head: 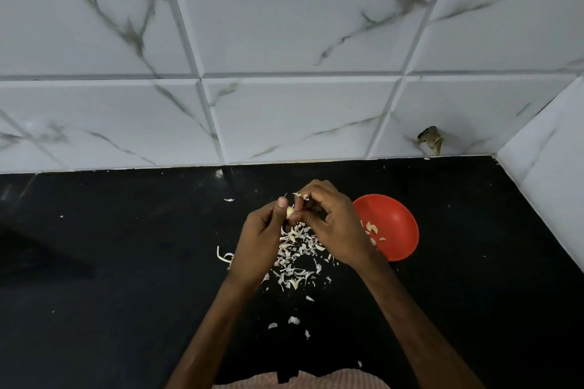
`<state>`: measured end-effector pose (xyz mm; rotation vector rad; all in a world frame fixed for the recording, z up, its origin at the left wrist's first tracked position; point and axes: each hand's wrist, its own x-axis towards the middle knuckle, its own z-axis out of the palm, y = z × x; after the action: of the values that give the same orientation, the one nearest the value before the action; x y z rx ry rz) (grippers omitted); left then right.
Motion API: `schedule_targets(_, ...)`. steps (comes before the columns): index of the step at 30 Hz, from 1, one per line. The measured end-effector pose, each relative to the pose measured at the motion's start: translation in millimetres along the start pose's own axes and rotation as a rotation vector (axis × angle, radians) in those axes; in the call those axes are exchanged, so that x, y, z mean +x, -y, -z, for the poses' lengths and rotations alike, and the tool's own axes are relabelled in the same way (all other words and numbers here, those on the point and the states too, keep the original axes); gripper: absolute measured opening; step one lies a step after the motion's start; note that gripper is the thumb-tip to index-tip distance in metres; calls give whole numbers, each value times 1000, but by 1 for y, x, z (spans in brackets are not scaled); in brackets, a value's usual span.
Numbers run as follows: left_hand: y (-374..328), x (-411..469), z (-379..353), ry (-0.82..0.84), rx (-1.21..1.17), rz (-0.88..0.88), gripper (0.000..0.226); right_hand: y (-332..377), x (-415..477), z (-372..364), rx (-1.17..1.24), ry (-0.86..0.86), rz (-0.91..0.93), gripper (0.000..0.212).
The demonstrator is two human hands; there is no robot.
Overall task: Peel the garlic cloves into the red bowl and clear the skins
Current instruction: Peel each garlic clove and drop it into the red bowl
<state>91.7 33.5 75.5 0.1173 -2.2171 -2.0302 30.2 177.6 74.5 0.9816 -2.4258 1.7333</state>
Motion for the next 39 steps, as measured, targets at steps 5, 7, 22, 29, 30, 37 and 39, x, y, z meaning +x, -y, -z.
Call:
schedule_targets(5, 1, -1, 5, 34, -11, 23, 53, 3, -1, -1, 54, -35, 5, 20)
schedule_targets(7, 2, -1, 3, 21, -29, 39, 49, 4, 0, -3, 94, -50, 18, 16)
schedule_targets(22, 4, -2, 12, 70, 236, -100, 19, -4, 2, -5, 52, -111, -63, 8)
schedule_targets(29, 3, -5, 4, -60, 294, -178, 22, 2, 4, -8, 31, -175, -19, 12)
schedule_targets(30, 2, -6, 0, -78, 198, -159, 24, 4, 3, -11, 37, -203, -21, 7)
schedule_targets(37, 4, -10, -17, -165, -73, -93, 30, 10, -4, -23, 89, -327, -39, 4)
schedule_targets(39, 5, -10, -22, -207, -126, -65, 33, 9, -6, -24, 90, -315, -71, 10)
